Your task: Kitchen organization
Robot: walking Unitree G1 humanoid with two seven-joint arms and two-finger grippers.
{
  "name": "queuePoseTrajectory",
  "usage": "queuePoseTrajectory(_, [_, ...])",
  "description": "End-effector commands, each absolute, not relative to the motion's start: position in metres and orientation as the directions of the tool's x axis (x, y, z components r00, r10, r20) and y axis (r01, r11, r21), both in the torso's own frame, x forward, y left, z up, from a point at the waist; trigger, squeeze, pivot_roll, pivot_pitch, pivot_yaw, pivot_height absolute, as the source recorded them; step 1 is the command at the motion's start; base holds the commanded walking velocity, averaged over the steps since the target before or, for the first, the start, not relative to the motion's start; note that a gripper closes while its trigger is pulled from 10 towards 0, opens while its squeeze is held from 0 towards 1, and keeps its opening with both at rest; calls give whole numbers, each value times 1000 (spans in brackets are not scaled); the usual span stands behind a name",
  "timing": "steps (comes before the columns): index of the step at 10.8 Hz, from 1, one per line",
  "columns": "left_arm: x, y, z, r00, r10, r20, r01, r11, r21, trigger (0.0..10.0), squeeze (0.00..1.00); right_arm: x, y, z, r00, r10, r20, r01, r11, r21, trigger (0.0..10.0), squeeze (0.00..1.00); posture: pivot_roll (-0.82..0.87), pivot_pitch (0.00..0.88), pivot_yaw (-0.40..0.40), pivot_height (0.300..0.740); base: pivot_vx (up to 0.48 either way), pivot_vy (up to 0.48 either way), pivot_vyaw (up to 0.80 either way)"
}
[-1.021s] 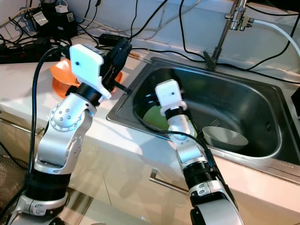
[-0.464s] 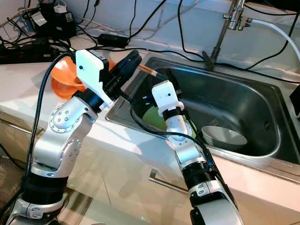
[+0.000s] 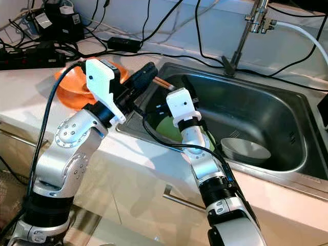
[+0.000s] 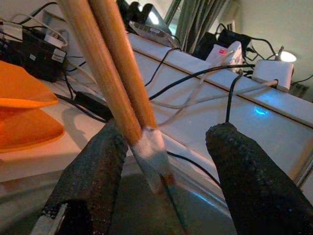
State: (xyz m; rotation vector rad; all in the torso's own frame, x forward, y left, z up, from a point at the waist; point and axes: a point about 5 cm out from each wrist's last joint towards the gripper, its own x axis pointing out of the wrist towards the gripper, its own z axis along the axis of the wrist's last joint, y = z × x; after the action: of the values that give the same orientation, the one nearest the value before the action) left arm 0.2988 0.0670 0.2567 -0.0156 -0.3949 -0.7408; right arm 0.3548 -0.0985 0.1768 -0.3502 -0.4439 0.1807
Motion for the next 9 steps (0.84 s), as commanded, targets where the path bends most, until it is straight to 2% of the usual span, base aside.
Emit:
queuePoseTrajectory(1, [295,65,261,645,-670,368,681,722,122,10000,0,356,-96,181,882,256,396,-106,926,-363,10000,0,252,23,-29,740,0,0,0])
queuePoseTrajectory(7, [294,68,262,642,-681,353,695,711,107,10000,0,354,-90,177,881,282,380,-145,925,-350,10000,0,251,18,-17,740,0,0,0])
queuePoseTrajectory(8, [293,68,260,643,-683,347,696,710,106,10000,0,354,-91,177,881,285,377,-146,923,-355,431,0,253,13,-18,740,0,0,0])
queuePoseTrajectory(9, [293,69,259,644,-684,343,697,709,105,10000,0,355,-90,176,882,285,376,-146,923,-357,0,0,251,7,-14,740,0,0,0])
